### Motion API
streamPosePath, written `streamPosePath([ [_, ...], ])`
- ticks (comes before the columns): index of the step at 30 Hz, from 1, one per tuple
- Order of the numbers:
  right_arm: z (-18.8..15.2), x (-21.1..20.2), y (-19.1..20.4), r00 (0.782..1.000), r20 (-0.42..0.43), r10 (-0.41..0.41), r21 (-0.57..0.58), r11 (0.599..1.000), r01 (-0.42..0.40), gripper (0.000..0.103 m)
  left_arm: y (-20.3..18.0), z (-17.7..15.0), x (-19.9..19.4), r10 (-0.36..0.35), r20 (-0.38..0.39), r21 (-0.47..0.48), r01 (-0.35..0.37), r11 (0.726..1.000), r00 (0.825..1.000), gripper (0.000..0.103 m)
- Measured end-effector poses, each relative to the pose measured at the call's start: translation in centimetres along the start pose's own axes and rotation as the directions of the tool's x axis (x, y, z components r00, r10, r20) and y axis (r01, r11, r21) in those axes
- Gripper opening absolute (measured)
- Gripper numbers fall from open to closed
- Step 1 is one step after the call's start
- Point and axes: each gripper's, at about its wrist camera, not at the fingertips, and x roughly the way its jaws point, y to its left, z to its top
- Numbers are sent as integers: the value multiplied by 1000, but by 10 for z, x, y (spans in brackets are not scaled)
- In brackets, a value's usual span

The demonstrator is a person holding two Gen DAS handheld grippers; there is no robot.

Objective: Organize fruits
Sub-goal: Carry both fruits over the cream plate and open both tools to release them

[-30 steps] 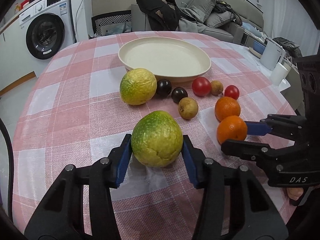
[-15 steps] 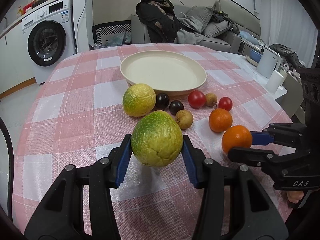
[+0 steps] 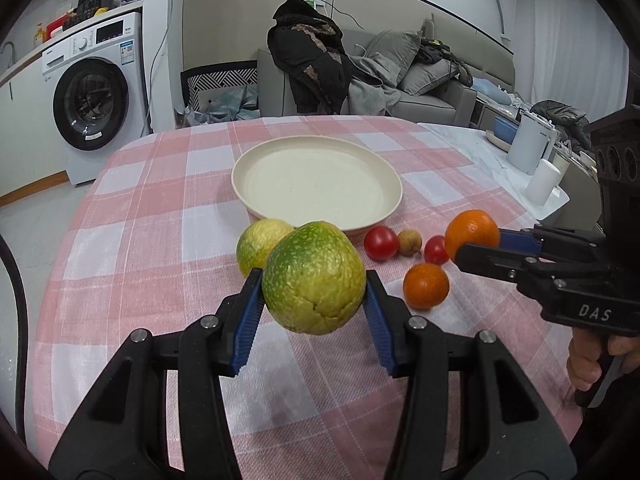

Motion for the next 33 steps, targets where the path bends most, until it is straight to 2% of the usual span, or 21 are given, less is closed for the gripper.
streamPosePath([
  [15,34,17,-17,999,19,-30,26,999,30,36,1,45,29,-2,15,-2,3,1000,1000,46],
  [33,61,53,-40,999,-19,-41,63,997,43,36,2,74,98,4,-46,11,-3,1000,999,46],
])
